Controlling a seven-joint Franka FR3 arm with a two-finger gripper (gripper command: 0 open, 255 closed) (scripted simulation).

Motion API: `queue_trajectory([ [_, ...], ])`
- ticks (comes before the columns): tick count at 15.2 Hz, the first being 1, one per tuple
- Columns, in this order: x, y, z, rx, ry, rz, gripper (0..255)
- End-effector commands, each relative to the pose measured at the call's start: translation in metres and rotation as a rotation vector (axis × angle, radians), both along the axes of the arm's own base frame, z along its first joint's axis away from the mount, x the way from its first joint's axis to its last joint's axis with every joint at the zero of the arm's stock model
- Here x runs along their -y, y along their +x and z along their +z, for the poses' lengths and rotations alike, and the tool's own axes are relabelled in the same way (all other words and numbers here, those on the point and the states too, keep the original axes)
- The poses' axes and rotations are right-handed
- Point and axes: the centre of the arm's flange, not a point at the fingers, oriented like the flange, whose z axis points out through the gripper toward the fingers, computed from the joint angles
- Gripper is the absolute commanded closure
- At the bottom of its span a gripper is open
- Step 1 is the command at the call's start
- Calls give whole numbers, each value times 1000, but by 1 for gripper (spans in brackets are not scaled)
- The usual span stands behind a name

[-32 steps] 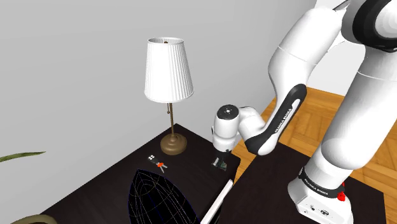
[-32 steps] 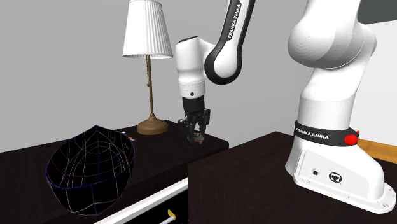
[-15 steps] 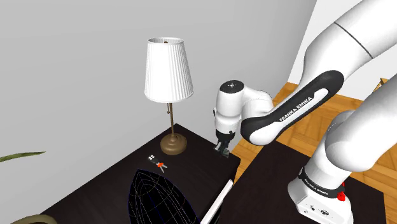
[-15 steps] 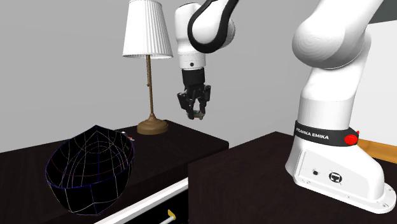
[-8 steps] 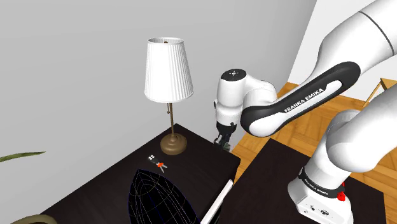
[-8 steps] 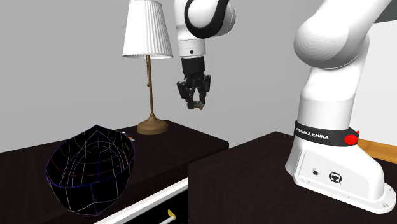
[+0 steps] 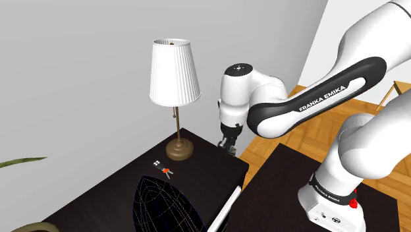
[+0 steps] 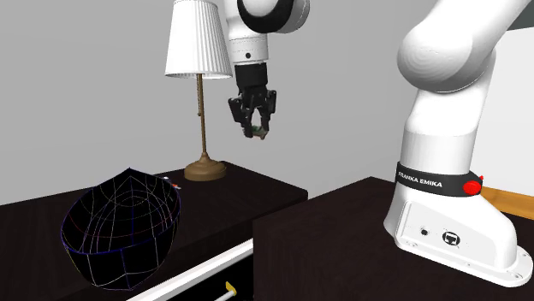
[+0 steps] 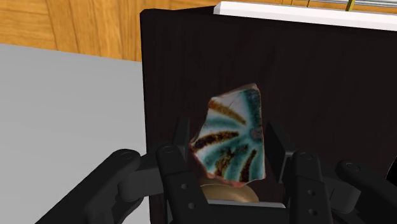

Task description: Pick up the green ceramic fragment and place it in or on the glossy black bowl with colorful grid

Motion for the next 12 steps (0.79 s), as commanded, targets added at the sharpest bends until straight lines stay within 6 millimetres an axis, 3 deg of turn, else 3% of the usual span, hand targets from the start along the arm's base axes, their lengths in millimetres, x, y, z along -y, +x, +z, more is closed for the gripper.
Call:
queue_trajectory([
  [1,-26,1,1,0,1,-1,255],
  [12,-172,3,2,0,1,-1,255],
])
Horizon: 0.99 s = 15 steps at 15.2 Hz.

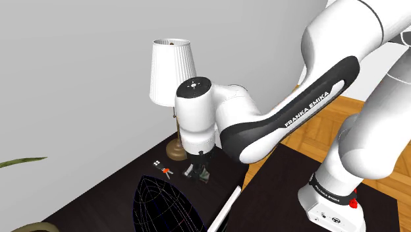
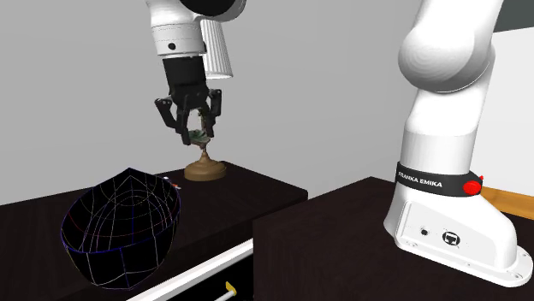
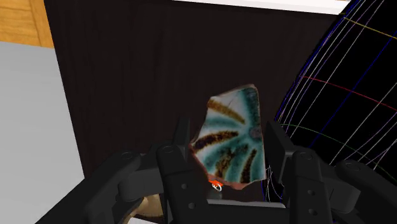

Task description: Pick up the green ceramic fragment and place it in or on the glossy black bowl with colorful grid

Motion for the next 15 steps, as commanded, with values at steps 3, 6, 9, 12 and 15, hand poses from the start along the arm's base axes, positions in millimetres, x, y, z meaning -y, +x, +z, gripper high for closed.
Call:
queue_trajectory([
  [3,-53,1,3,1,1,-3,255],
  [6,-93,2,3,1,1,-3,255],
  [9,-132,2,4,1,1,-3,255],
  [12,-147,2,-7,1,1,-3,255],
  [15,-147,2,-23,1,1,-3,255],
])
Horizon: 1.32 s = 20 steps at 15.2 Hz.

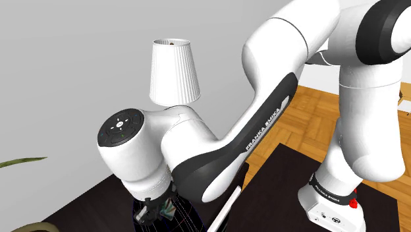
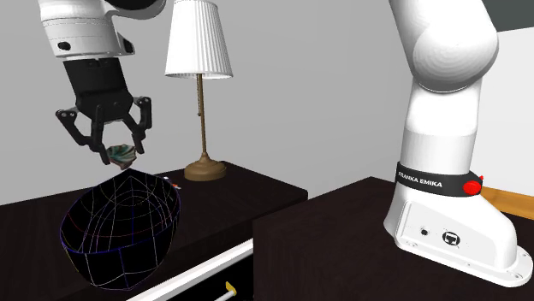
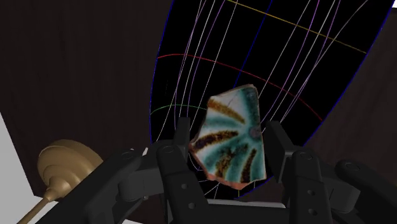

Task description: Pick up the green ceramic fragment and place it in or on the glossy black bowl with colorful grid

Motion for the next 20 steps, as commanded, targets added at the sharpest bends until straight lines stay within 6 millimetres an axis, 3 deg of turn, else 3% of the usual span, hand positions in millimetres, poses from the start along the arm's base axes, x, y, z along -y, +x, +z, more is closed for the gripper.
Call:
queue_trajectory([
  [1,0,1,-11,0,0,0,255],
  [9,0,1,-52,0,0,0,255],
  [16,0,1,-52,0,0,0,255],
  [17,0,1,-52,0,0,0,0],
  [20,0,1,-52,0,0,0,0],
])
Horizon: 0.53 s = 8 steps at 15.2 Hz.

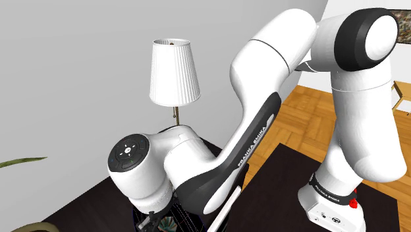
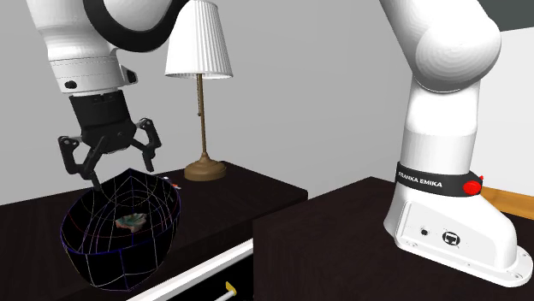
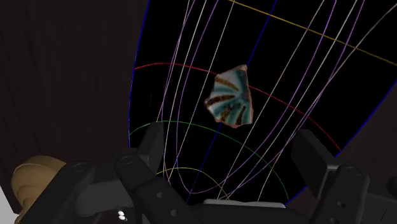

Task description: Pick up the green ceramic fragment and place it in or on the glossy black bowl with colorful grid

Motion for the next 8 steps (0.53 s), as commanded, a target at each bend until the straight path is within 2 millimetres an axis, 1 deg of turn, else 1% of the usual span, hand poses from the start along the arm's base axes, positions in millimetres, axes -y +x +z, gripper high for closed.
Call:
queue_trajectory([
  [1,0,0,0,0,0,0,0],
  [2,0,0,0,0,0,0,0],
  [5,-6,-3,39,0,0,0,0],
  [6,-8,-4,49,0,0,0,0],
  [8,-8,-4,49,0,0,0,0],
])
